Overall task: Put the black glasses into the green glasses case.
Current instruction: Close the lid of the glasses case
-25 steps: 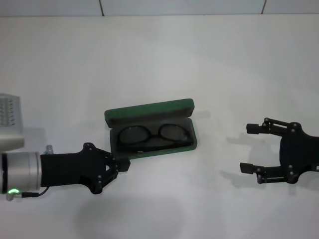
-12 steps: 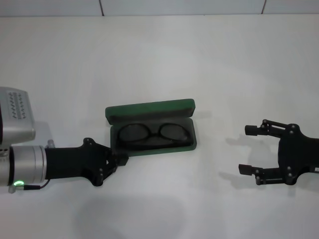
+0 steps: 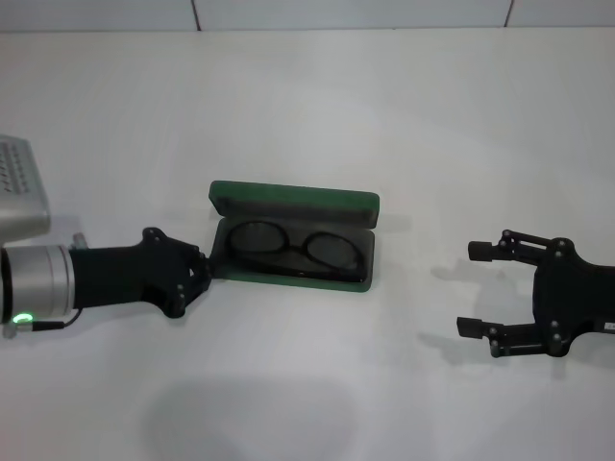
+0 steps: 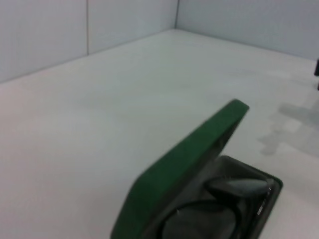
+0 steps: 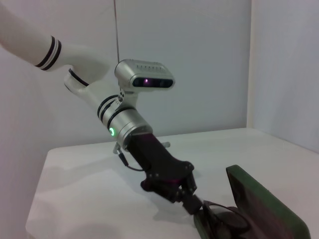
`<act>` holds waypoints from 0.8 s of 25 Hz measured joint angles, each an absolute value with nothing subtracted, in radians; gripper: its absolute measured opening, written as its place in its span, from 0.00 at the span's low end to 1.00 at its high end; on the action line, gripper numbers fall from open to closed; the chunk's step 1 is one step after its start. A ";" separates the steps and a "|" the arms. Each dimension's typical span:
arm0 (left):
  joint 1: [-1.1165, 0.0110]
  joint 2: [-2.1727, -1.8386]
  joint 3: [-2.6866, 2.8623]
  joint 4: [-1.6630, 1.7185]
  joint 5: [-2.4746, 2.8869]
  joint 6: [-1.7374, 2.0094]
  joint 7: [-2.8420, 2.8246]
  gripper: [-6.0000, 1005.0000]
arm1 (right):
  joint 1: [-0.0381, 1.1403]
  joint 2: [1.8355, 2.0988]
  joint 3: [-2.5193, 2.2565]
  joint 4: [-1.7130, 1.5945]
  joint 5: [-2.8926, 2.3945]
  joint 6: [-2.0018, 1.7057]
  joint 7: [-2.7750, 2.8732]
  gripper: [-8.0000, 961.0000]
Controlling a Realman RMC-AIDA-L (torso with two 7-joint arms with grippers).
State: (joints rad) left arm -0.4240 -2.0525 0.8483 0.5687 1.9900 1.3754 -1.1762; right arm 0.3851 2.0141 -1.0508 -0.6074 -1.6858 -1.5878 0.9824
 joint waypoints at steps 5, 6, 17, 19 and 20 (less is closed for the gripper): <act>-0.426 -2.040 0.818 0.576 1.962 1.406 -1.207 0.09 | 0.381 2.014 -1.051 -0.607 -1.686 -1.584 0.981 0.91; -0.426 -2.036 0.817 0.577 1.954 1.416 -1.215 0.09 | 0.379 2.014 -1.050 -0.607 -1.686 -1.582 0.980 0.91; -0.387 -2.040 0.814 0.689 1.892 1.553 -1.402 0.09 | 0.376 2.014 -1.015 -0.582 -1.670 -1.566 0.957 0.91; -0.394 -2.048 0.815 0.696 1.867 1.589 -1.434 0.09 | 0.376 2.015 -1.013 -0.575 -1.662 -1.567 0.951 0.91; -0.400 -2.052 0.815 0.702 1.852 1.604 -1.465 0.09 | 0.376 2.015 -1.013 -0.573 -1.660 -1.568 0.950 0.91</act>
State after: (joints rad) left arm -0.3996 -2.0519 0.8154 0.7019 1.8518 1.6044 -1.4653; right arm 0.3761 2.0155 -1.0126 -0.5729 -1.6597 -1.5678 0.9500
